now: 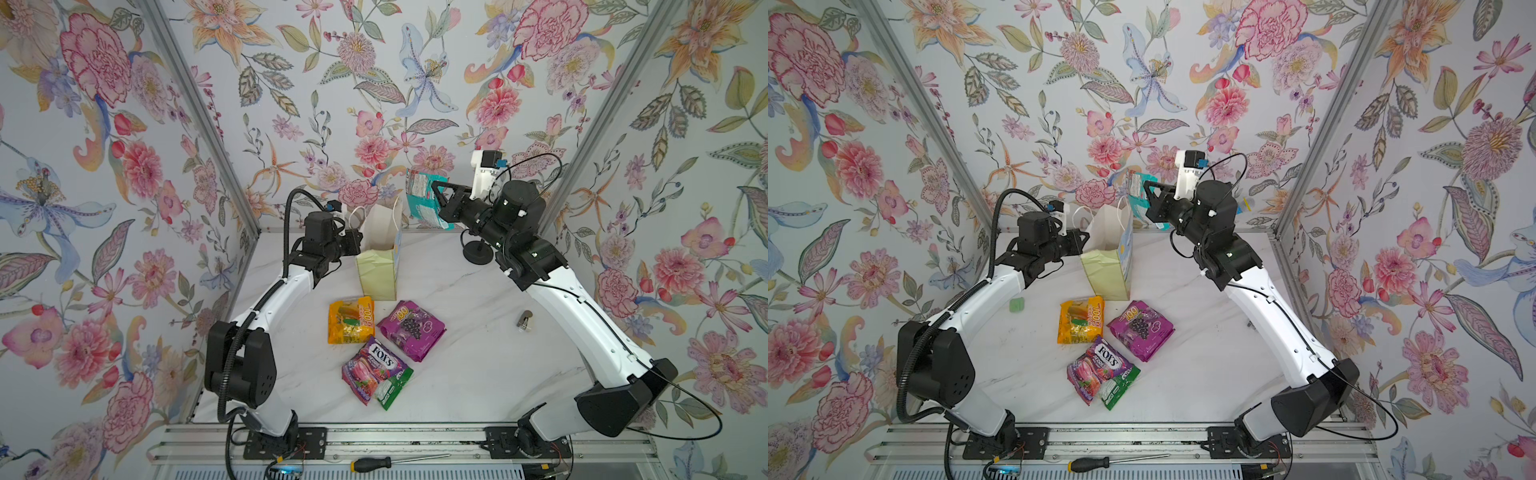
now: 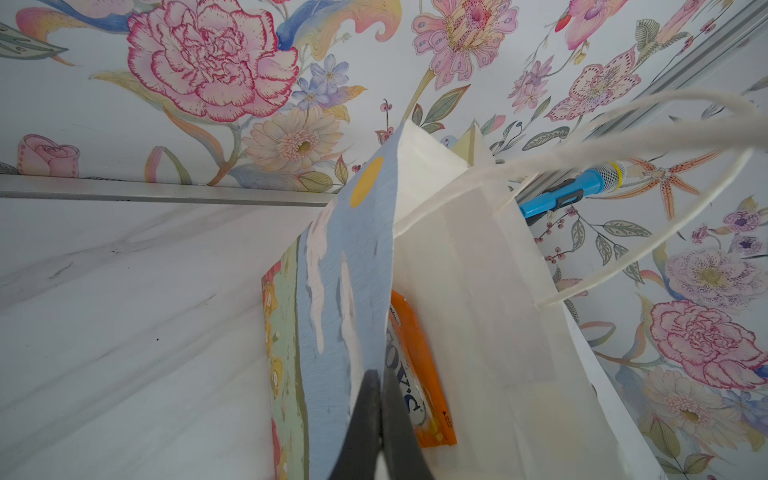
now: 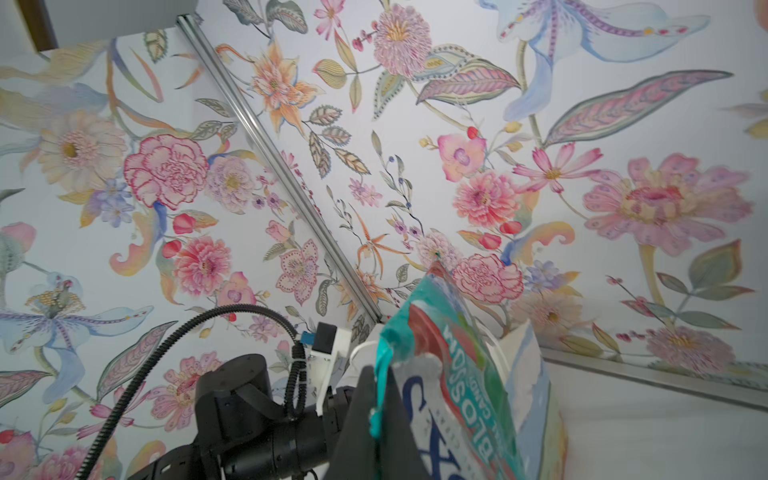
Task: Place the snacks into the paper bag
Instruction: 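Lift the teal FOX'S pack and carry it over the paper bag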
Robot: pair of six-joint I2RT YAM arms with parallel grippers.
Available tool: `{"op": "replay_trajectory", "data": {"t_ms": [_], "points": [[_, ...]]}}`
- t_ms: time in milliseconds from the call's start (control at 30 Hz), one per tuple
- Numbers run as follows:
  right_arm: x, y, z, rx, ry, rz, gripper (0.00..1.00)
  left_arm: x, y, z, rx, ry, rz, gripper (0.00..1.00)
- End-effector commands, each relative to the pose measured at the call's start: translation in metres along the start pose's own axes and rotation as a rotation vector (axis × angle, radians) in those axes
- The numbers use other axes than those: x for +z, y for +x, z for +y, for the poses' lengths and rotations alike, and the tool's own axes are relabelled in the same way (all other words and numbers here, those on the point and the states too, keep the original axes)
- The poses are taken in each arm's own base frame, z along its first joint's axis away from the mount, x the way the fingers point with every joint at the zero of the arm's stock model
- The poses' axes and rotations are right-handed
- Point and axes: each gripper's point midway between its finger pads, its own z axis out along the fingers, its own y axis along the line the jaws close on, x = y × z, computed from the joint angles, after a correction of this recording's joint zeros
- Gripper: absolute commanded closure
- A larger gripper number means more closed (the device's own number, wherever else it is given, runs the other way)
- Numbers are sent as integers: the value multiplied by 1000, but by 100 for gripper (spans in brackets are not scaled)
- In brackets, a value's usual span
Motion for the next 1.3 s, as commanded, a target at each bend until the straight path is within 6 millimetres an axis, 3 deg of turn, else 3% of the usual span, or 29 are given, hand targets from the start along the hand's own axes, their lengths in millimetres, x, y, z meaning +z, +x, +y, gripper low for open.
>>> {"op": "replay_trajectory", "data": {"t_ms": [0, 200, 533, 767, 1067, 1267], "points": [[7, -30, 38, -41, -118, -92, 100, 3, -5, -4, -14, 37, -25, 100], [45, -22, 49, -28, -151, -60, 100, 0, -7, -5, -14, 29, -35, 100], [87, 17, 25, -1, -98, 41, 100, -2, -4, -5, -16, 25, -35, 100], [96, 51, -1, -3, -21, 122, 100, -3, -2, -2, -16, 16, -35, 100], [80, 70, -37, -63, 139, 151, 100, -2, -2, -3, -12, 17, -34, 100], [84, 81, -39, -53, 136, 175, 100, -1, -1, -3, -13, 19, -33, 100]]}}
